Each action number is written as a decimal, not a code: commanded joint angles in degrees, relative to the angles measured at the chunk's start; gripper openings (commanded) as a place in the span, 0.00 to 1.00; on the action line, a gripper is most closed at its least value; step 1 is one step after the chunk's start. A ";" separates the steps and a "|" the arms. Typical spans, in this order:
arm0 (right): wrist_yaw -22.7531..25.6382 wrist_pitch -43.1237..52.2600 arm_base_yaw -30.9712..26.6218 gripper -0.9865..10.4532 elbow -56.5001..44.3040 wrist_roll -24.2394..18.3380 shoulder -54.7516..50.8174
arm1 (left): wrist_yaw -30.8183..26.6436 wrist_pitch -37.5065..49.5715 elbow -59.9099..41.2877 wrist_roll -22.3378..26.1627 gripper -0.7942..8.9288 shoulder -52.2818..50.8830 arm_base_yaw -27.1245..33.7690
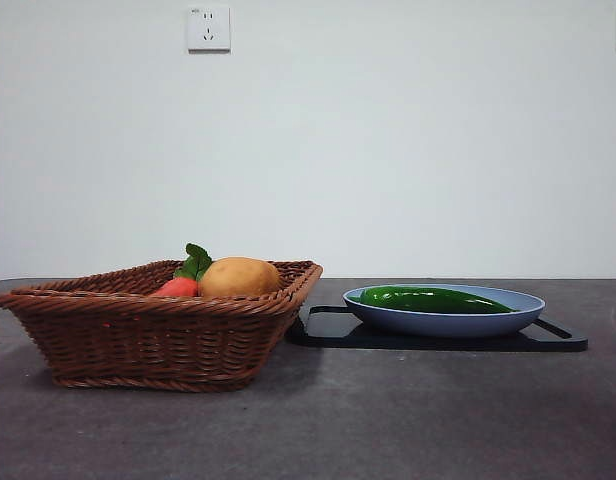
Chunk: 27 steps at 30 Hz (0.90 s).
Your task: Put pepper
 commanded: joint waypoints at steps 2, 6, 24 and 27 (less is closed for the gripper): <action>0.20 -0.57 0.07 0.10 -0.94 1.14 -1.07 | -0.07 0.57 -0.46 -0.37 0.09 -0.17 0.17; 0.20 -4.28 0.07 0.10 -0.94 1.09 -2.10 | -0.04 0.55 -0.46 -0.37 0.09 -0.17 0.17; 0.20 -6.93 0.07 0.10 -0.92 4.13 -2.03 | -0.07 0.55 -0.46 -0.37 0.09 -0.17 0.17; 0.20 -6.95 0.07 0.10 -0.92 4.13 -2.03 | -0.04 0.55 -0.46 -0.37 0.09 -0.17 0.17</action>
